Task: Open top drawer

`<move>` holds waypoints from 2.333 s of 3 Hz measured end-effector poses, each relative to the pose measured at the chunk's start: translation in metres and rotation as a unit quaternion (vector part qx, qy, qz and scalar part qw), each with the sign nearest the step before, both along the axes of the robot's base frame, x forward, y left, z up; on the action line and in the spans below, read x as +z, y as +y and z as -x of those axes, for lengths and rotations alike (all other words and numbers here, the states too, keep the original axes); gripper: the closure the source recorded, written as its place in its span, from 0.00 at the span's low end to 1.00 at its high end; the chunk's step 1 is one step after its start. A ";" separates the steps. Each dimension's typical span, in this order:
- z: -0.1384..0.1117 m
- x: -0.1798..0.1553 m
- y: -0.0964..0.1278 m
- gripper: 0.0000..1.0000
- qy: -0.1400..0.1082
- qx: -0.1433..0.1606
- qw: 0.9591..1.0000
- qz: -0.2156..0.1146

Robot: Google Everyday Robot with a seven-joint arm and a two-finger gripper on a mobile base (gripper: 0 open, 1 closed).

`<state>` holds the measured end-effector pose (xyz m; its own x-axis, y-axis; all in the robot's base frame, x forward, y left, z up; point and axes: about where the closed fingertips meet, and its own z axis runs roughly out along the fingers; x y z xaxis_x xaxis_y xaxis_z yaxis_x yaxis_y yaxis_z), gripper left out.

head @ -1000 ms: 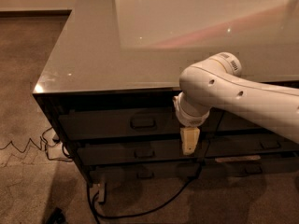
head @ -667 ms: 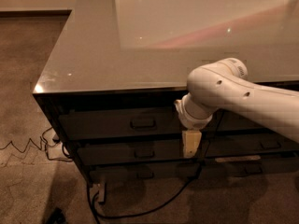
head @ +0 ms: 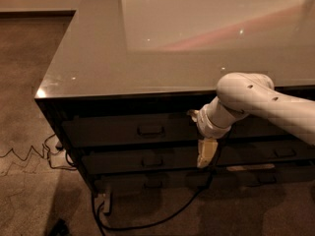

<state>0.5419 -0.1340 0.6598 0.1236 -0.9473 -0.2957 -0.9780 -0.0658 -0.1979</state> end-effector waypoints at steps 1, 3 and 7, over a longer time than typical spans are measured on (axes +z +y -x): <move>-0.013 -0.008 -0.002 0.00 -0.009 -0.009 0.999 -0.035; -0.017 -0.013 0.004 0.00 -0.019 -0.001 0.998 -0.054; -0.030 -0.030 0.031 0.00 -0.004 0.035 0.999 -0.029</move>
Offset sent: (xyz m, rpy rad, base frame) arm 0.0255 -0.0002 -0.0126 0.1524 -0.0506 -0.0237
